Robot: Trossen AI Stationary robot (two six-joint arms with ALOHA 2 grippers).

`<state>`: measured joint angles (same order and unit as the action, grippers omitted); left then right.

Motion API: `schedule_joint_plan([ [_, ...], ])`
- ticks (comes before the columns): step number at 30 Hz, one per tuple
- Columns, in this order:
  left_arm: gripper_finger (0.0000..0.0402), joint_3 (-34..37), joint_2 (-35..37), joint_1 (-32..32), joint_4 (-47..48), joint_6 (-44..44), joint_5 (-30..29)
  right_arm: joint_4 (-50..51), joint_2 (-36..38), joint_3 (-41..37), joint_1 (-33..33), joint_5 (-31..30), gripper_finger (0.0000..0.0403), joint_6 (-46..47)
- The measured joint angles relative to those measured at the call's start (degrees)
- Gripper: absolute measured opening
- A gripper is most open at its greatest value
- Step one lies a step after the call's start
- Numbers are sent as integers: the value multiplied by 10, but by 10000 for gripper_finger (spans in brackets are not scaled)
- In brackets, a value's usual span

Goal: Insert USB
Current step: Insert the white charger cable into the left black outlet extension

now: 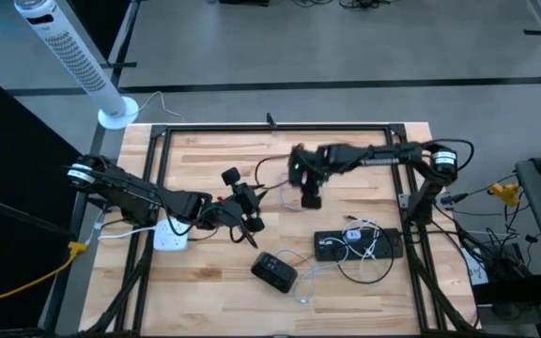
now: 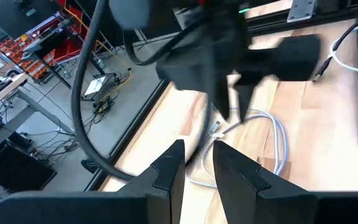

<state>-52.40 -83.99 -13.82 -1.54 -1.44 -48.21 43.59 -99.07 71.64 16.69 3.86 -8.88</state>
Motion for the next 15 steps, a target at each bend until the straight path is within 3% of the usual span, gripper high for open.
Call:
schedule_joint_plan([
  [8, 71, 0, 0, 0, 6, 5, 4, 1, 6, -82, 134, 39, 211, 41],
  [15, 71, 0, 0, 0, 11, 7, 4, -128, 7, -147, 163, 36, 264, 94],
])
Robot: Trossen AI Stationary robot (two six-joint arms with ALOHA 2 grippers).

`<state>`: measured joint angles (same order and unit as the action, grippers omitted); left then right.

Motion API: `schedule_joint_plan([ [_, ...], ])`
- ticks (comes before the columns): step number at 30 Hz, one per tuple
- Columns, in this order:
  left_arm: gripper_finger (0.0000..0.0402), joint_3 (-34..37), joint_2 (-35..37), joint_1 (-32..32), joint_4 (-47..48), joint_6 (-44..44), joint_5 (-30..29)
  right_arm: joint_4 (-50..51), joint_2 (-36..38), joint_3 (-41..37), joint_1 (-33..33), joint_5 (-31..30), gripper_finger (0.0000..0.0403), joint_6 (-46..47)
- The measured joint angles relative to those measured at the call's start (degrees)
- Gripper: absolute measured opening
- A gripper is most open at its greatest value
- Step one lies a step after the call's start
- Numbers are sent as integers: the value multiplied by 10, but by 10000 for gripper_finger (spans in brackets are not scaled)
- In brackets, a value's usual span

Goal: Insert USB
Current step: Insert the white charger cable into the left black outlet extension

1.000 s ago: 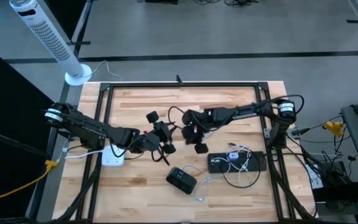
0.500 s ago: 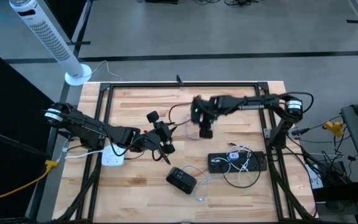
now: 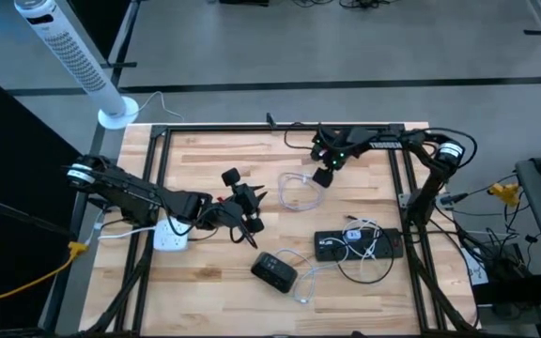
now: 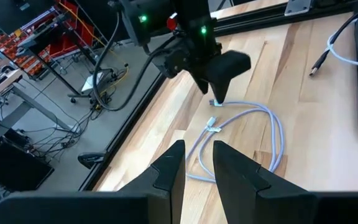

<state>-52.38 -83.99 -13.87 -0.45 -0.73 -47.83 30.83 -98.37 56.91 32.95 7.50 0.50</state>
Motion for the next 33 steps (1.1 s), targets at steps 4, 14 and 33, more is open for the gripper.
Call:
schedule_joint_plan([
  [4, 71, 0, 0, 0, 0, 0, 0, -29, 0, -16, -3, -39, 263, 27],
  [14, 71, 0, 0, 0, -1, 3, 0, -29, 1, -35, -6, -61, 174, 26],
  [33, 71, 0, 0, 0, -1, 4, 0, -28, 42, 7, -79, -60, 9, -86],
])
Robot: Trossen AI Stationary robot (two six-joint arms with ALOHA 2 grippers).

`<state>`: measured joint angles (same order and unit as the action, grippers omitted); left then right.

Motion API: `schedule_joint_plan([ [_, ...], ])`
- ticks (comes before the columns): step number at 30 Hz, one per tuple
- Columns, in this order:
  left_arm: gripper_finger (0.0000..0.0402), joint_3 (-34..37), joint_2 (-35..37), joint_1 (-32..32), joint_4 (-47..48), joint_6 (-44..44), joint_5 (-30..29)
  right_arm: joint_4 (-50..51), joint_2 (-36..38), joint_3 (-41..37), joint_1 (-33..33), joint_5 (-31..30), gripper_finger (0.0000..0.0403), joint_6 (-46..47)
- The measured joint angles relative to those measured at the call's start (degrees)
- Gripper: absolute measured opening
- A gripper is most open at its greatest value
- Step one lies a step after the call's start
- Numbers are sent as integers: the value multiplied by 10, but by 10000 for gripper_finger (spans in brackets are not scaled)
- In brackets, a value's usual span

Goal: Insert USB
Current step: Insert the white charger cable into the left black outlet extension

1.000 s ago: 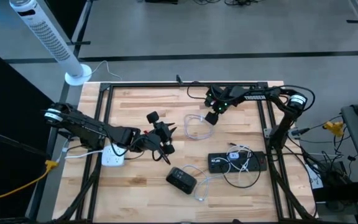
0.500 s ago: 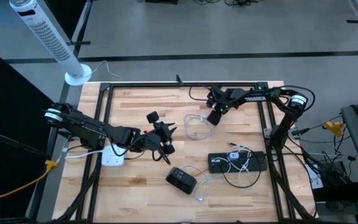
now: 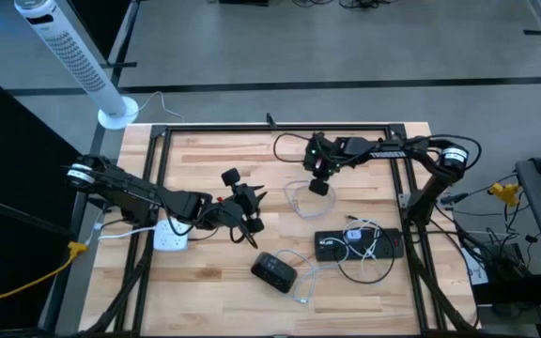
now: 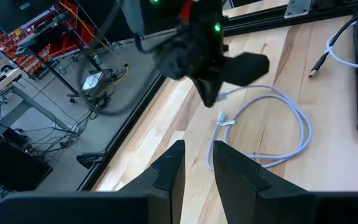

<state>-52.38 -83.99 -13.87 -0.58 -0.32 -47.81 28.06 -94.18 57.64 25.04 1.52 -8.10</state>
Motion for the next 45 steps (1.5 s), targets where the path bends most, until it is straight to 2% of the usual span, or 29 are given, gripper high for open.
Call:
schedule_joint_plan([
  [6, 71, 0, 0, 0, 2, 0, 0, 28, 46, 1, -2, 4, 44, -16],
  [14, 71, 0, 0, 0, 3, 0, 0, 96, 31, -10, -3, -3, 174, 34],
  [18, 71, 0, 0, 0, 2, 3, 0, 68, 18, -38, 2, -21, 212, 59],
  [22, 71, 0, 0, 0, 3, 4, 0, 27, 3, -56, 11, -46, 225, 70],
  [26, 71, 0, 0, 0, 2, 5, 0, -7, -11, -60, 22, -51, 216, 73],
  [29, 71, 0, 0, 0, 2, 5, 0, -13, -27, -61, 24, -45, 189, 71],
  [32, 71, 0, 0, 0, 3, 5, 0, -20, -40, -60, 23, -43, 131, 56],
  [36, 71, 0, 0, 0, 3, 5, 0, -42, -31, -64, 9, -45, 23, 21],
  [41, 71, 0, -1, 2, 8, 20, 0, -85, 15, -64, -33, -83, 14, -21],
  [45, 71, 5, -14, 17, 5, 29, 2, -130, 51, -72, -101, -113, 14, -113],
])
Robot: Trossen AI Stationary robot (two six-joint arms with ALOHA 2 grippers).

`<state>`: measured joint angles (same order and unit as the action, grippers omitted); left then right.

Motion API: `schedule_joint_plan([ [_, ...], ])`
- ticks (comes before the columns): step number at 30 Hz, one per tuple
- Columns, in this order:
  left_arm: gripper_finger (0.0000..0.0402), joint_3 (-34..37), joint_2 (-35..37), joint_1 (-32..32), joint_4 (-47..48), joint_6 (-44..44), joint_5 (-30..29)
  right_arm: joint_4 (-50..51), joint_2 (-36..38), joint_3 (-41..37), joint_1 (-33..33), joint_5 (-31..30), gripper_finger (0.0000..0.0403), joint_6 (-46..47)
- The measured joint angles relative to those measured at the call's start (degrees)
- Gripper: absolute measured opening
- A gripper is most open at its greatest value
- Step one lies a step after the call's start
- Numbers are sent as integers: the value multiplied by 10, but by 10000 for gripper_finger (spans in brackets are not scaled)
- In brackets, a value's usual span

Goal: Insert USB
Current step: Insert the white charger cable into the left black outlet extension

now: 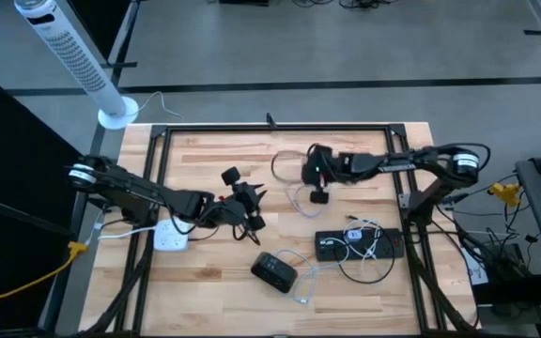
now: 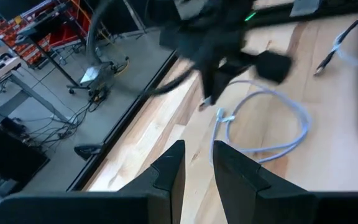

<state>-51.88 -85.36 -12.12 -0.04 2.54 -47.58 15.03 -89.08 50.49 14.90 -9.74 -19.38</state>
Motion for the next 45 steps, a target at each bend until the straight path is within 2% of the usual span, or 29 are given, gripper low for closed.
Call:
schedule_joint_plan([
  [3, 71, 5, -20, 21, -4, -7, 37, -69, 26, -11, -57, -9, 14, -85],
  [6, 71, 6, -45, 46, -25, -33, 137, -120, 36, -22, -110, -10, 14, -144],
  [10, 71, 7, -82, 72, -72, -84, 247, -162, 38, -22, -154, -32, 14, -168],
  [14, 71, 7, -102, 71, -113, -135, 299, -176, 35, -29, -180, -61, 14, -189],
  [20, 71, 7, -98, 65, -127, -156, 301, -256, 37, -80, -203, -70, 14, -209],
  [27, 71, 7, -99, 61, -154, -175, 301, -404, 40, -151, -209, -82, 14, -232],
  [36, 71, 7, -100, 59, -186, -184, 301, -413, 38, -158, -209, -79, 14, -232],
  [42, 71, 5, -142, 59, -217, -223, 299, -407, 37, -159, -209, -78, 14, -224],
  [45, 71, -12, -161, 58, -219, -233, 276, -405, 37, -159, -209, -79, 14, -216],
])
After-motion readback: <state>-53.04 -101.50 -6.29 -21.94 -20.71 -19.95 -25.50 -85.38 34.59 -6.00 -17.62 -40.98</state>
